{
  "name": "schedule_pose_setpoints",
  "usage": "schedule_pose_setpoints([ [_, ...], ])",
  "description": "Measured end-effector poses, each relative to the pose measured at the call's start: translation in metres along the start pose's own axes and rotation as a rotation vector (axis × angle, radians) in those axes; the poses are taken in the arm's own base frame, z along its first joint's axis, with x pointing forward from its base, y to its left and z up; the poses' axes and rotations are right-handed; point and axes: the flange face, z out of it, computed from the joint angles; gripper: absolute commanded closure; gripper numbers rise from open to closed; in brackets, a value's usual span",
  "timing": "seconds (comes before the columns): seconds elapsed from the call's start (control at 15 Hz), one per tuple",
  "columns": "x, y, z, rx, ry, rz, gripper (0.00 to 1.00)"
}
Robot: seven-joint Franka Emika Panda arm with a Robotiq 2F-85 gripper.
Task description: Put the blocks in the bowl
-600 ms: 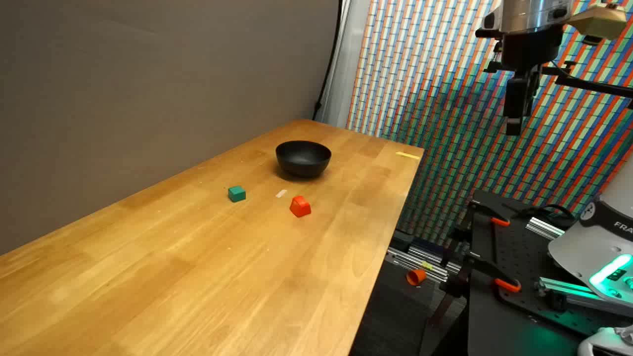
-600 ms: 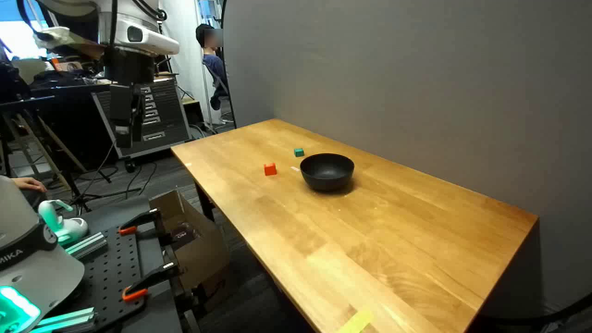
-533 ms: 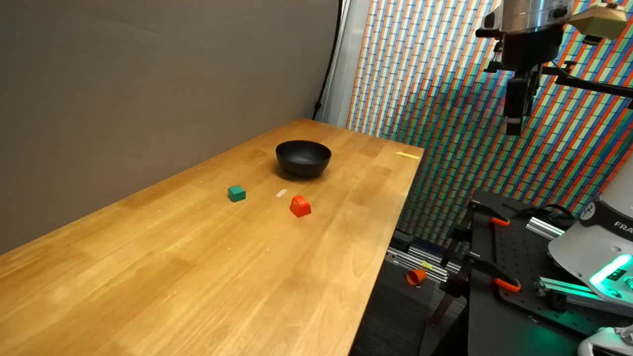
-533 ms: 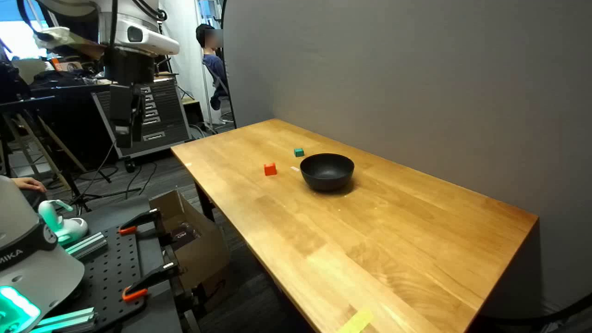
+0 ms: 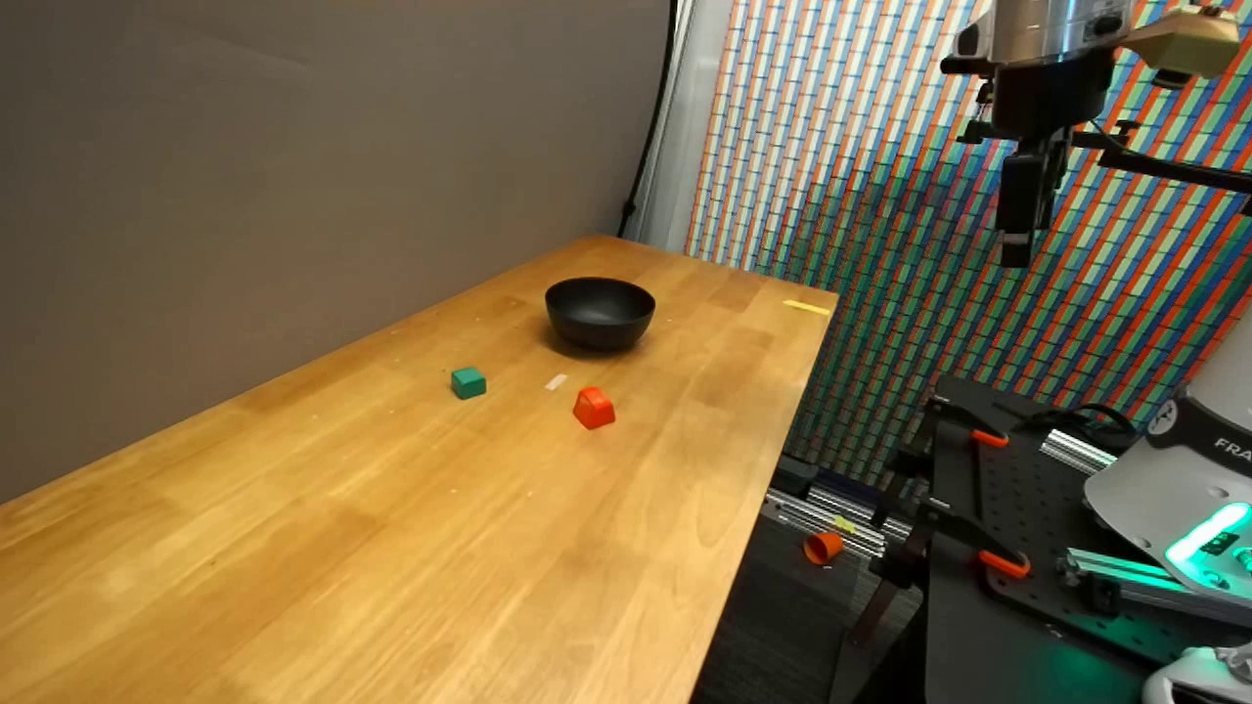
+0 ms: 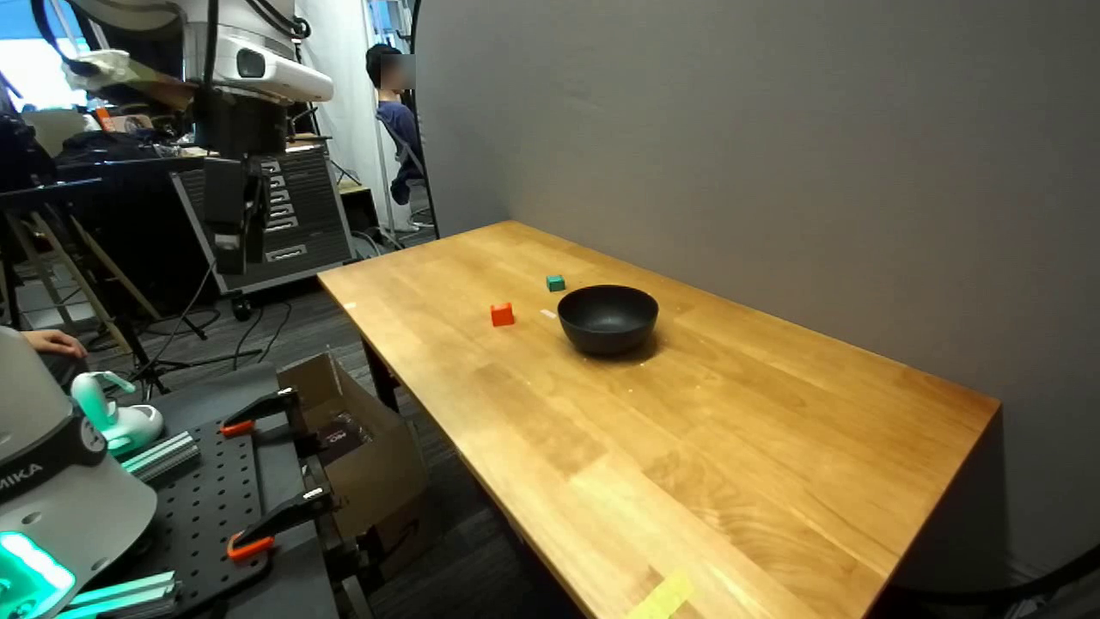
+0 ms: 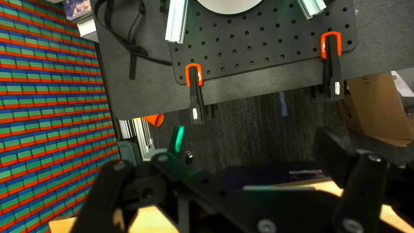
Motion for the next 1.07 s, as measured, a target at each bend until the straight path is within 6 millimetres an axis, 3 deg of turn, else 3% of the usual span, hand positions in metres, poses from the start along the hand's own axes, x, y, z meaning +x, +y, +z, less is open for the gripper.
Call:
schedule_pose_setpoints([
  [0.13, 0.008, -0.003, -0.001, 0.015, 0.038, 0.039, 0.00],
  [0.27, 0.028, -0.016, 0.001, 0.051, 0.115, 0.100, 0.00],
  [0.67, 0.101, -0.084, 0.031, 0.138, 0.206, 0.222, 0.00],
  [1.07, 0.186, -0.130, 0.057, 0.202, 0.166, 0.301, 0.00],
])
